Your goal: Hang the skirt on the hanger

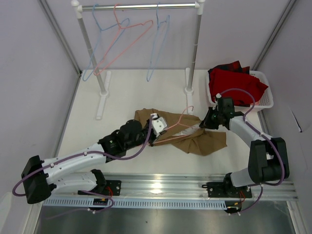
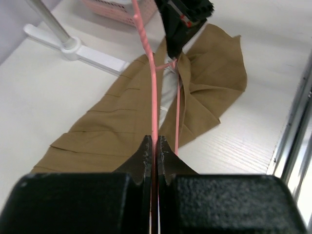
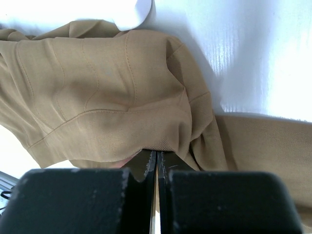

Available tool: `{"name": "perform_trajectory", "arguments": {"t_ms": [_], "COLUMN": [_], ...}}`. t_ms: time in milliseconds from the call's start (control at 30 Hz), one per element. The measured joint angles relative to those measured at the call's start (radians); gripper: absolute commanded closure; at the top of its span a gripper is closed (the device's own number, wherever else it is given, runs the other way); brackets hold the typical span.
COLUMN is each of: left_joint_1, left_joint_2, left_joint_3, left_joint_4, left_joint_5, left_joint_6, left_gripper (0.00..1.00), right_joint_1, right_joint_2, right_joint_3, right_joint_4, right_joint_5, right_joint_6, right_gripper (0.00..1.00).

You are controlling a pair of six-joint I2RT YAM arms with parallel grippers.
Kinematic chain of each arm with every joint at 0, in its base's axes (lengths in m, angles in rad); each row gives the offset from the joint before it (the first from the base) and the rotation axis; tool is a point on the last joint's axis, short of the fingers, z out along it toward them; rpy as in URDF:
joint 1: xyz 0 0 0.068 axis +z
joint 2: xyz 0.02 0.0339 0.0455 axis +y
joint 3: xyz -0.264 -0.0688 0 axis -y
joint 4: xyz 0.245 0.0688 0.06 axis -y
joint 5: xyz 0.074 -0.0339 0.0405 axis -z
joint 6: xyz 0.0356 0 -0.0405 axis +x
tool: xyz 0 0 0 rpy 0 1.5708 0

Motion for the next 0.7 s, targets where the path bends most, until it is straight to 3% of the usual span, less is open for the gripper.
{"name": "perform_trajectory", "arguments": {"t_ms": [333, 700], "left_joint_1": [-0.002, -0.003], "left_joint_2": [0.089, 0.196], "left_joint_3": [0.046, 0.128], "left_joint_4": [-0.05, -0.125], "left_joint_5": [0.137, 0.14], "left_joint_6": [-0.018, -0.036], "left_gripper": [1.0, 1.0], "right_joint_1": [0.013, 0.034], "right_joint_2": [0.026, 0.031], "right_joint_3": [0.018, 0.018], "right_joint_4": [0.002, 0.016], "right_joint_5": [0.0, 0.003], "right_joint_6": [0.0, 0.0], "right_gripper": [1.0, 1.0]}}
